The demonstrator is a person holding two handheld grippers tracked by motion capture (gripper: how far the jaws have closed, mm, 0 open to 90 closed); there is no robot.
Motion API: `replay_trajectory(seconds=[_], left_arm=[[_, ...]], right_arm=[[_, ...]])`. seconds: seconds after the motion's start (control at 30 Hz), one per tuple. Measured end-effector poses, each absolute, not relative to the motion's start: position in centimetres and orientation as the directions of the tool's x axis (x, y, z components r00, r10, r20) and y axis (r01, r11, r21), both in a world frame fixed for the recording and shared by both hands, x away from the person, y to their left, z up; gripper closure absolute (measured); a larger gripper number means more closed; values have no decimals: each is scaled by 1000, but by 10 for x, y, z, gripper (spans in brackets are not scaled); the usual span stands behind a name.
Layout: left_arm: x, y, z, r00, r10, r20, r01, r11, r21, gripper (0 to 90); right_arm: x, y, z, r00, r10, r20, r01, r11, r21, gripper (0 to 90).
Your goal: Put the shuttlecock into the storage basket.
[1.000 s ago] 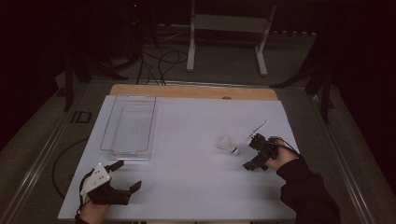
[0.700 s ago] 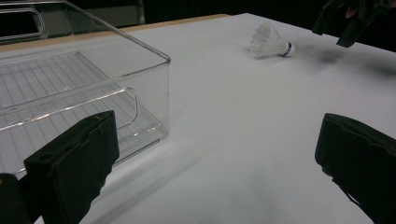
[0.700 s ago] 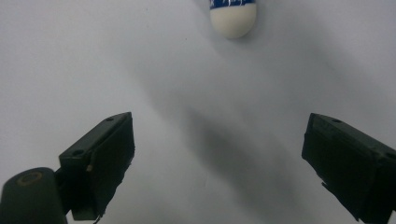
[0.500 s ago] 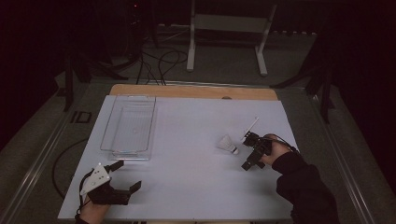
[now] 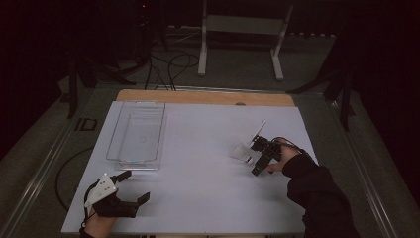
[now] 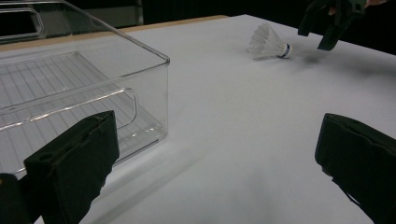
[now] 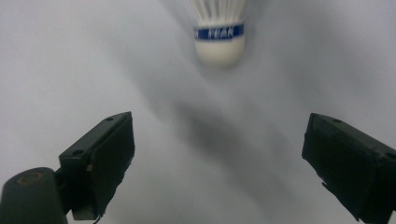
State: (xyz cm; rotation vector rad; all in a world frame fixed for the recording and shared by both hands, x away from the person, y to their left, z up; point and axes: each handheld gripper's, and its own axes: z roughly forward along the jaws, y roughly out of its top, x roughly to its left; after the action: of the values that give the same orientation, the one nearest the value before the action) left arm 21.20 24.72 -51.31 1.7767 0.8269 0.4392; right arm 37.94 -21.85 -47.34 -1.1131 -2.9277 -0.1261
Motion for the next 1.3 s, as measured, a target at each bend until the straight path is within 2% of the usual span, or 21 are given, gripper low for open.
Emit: replay_trajectory(seconds=[0.23, 0.37, 0.5, 0.6, 0.83, 1.0, 1.13, 1.23, 1.3], left_arm=[[212, 247, -513, 691, 716, -99, 321, -181, 930, 5], [212, 247, -513, 691, 716, -100, 321, -180, 930, 5], [212, 247, -513, 691, 716, -100, 321, -180, 930, 5], [212, 247, -513, 691, 716, -100, 321, -180, 930, 5], [212, 247, -513, 691, 715, -100, 321, -180, 930, 5], [212, 248, -513, 690, 716, -106, 324, -175, 930, 5], [212, 248, -514, 692, 715, -103, 322, -178, 930, 5], [213, 248, -514, 691, 715, -105, 324, -176, 930, 5], [213, 248, -514, 691, 715, -107, 326, -176, 929, 5]], right_arm=[[383, -212, -473, -748, 662, 47, 661, 738, 132, 95], [387, -210, -474, -735, 677, 35, 674, 725, 143, 135], [391, -209, -475, -717, 696, 41, 693, 706, 145, 158], [394, -209, -478, -713, 697, 71, 699, 701, 141, 222], [397, -206, -484, -716, 695, 66, 697, 705, 127, 243], [400, -203, -490, -713, 700, 48, 700, 704, 120, 339], [400, -201, -492, -712, 701, 40, 700, 706, 108, 345], [402, -201, -493, -712, 701, 38, 700, 706, 104, 394], [403, -200, -494, -713, 700, 39, 700, 707, 101, 460]])
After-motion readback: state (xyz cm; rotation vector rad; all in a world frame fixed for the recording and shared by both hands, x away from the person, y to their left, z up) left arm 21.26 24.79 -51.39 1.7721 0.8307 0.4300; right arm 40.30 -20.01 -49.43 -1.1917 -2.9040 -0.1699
